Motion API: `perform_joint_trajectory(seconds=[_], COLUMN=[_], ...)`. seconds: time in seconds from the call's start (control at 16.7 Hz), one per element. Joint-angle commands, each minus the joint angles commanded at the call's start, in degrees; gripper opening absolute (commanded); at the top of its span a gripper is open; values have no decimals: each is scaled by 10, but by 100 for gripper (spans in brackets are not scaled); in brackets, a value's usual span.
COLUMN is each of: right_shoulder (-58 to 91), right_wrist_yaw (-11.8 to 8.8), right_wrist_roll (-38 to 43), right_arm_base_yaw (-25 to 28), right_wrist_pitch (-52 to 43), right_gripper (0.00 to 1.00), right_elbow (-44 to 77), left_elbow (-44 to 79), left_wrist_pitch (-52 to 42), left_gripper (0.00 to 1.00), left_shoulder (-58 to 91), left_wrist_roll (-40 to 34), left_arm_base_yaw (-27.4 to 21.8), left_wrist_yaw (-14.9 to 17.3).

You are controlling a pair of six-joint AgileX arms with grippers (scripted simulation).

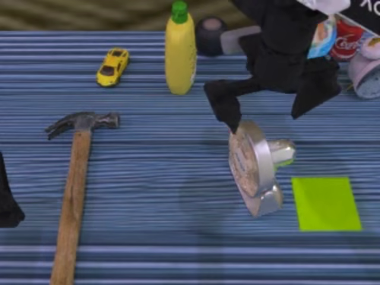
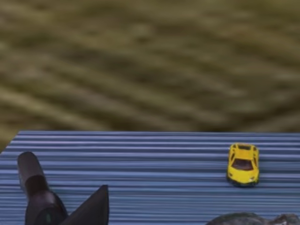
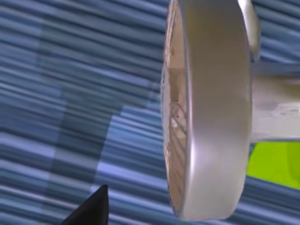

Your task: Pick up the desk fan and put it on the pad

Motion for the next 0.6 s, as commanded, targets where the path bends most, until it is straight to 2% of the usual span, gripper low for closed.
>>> perform_joint_trajectory(seconds=[0.18,0.6], right_shoulder=[32,29], right_wrist_yaw=[0,0], right_wrist_roll=[5,4], right_arm_base_yaw=[10,9], right_wrist_pitch=[-22,2], right_gripper=[100,100], right_elbow=[34,8], left_elbow=[0,0], left_wrist_pitch=[0,0], left_gripper=[100,100], left_shoulder=[0,0], left_wrist_roll=[0,0], left_arm_base_yaw=[0,0], left_wrist_yaw=[0,0])
